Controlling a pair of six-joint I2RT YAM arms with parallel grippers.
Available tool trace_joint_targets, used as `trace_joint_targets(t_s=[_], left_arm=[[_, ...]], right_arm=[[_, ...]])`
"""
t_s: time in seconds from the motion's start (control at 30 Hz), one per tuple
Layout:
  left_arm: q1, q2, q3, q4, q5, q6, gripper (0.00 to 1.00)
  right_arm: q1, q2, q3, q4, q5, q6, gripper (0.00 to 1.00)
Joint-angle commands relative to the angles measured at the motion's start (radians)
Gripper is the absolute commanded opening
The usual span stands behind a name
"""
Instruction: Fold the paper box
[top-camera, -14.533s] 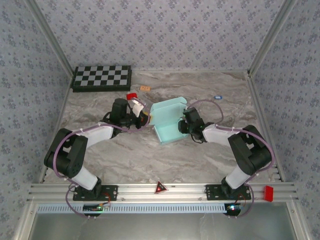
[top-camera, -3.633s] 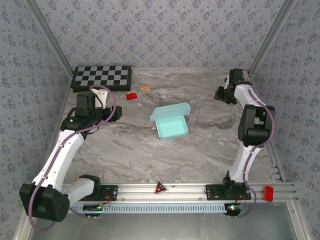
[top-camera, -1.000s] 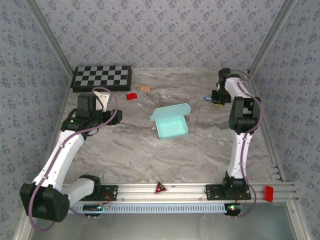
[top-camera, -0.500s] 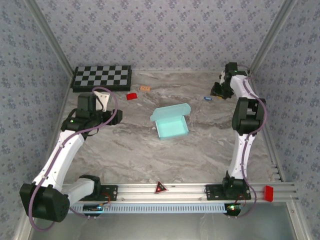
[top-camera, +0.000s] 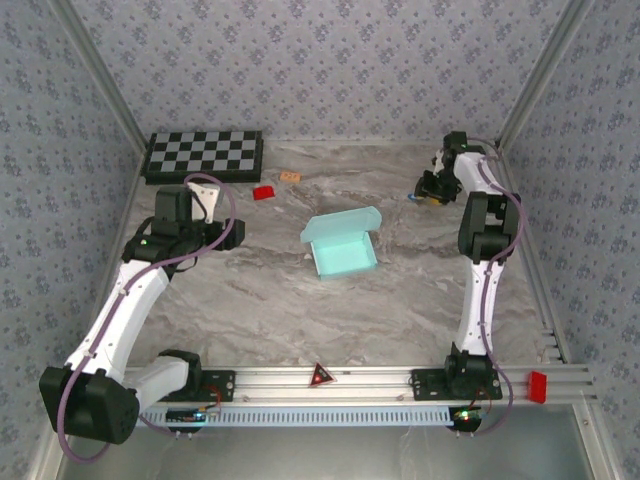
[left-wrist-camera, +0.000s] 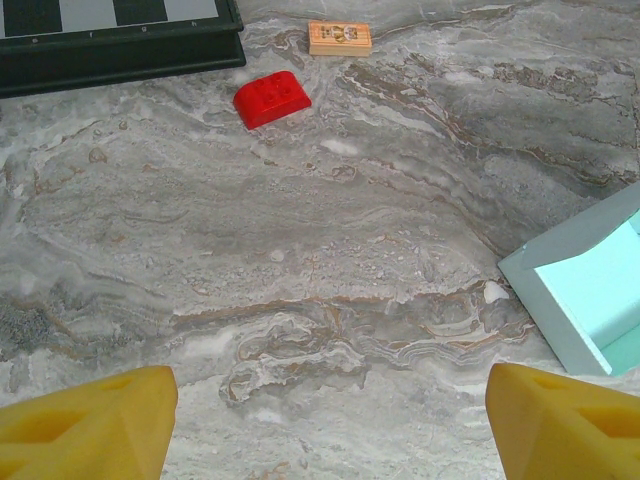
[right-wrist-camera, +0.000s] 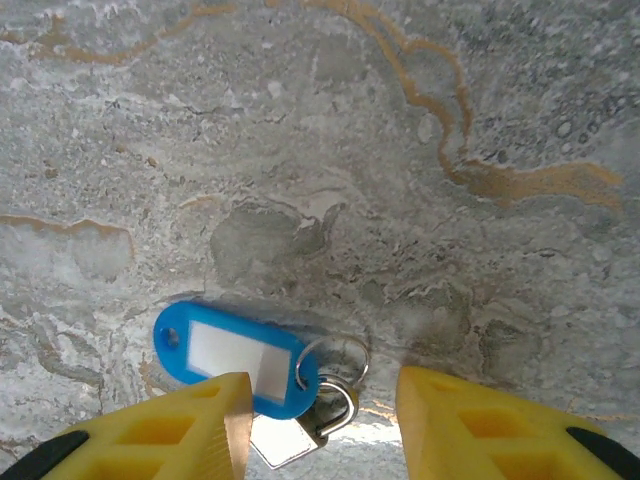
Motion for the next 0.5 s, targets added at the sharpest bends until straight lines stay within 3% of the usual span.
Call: trace_joint_targets(t_s=[0.0,0.47], left_arm=[[0.008,0.0,0.003,-0.01,0.016,0.011,0.81],[0.006,0.001,0.001,-0.01,0.017,0.01,0.81]], right_arm=[[0.009,0.032,0.044,-0.056,0.004,-0.005,0.44],[0.027,0.059,0.047,-0.094,0.018,-0.037,0.34]])
